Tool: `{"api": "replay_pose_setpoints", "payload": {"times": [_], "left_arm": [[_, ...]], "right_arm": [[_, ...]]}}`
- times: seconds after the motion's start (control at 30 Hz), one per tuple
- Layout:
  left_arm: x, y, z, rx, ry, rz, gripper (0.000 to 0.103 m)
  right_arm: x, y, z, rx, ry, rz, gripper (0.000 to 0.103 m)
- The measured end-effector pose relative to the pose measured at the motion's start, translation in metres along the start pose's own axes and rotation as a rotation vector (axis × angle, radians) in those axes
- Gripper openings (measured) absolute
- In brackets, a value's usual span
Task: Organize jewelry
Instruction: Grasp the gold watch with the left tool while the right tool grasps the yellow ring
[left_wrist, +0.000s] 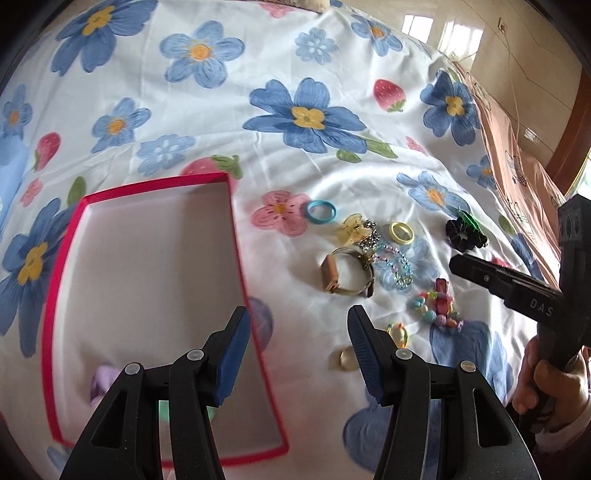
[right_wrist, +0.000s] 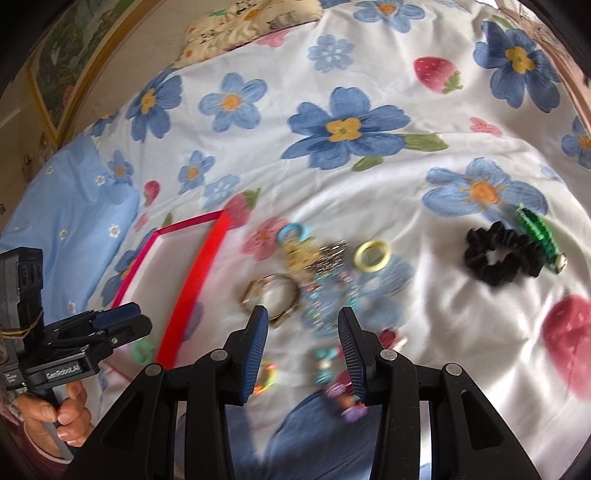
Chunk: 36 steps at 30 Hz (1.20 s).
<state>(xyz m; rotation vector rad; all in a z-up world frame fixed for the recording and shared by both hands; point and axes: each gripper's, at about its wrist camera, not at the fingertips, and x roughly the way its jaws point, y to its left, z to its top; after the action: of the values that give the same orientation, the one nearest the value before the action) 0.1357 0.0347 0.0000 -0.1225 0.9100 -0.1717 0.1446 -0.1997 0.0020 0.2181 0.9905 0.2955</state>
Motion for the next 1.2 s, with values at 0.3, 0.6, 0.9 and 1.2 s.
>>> {"api": "replay_pose_setpoints", "payload": {"times": [0.3, 0.6, 0.9, 1.2], "left_arm": [[0.056, -0.015, 0.029, 0.037, 0.059, 0.001, 0.054], [0.111, -0.023, 0.043, 0.039, 0.136, -0.006, 0.042], [0.136, -0.029, 0.046, 0.051, 0.162, -0.032, 0.01], [0.108, -0.021, 0.04, 0.032, 0.114, -0.064, 0.008]], "right_arm": [[0.028, -0.01, 0.03, -0.02, 0.012, -0.002, 0.043], [0.067, -0.034, 0.047, -0.057, 0.061, -0.152, 0.041], [0.087, -0.052, 0.042, -0.062, 0.11, -0.179, 0.003], [0.052, -0.034, 0.042, -0.042, 0.033, -0.107, 0.002]]}}
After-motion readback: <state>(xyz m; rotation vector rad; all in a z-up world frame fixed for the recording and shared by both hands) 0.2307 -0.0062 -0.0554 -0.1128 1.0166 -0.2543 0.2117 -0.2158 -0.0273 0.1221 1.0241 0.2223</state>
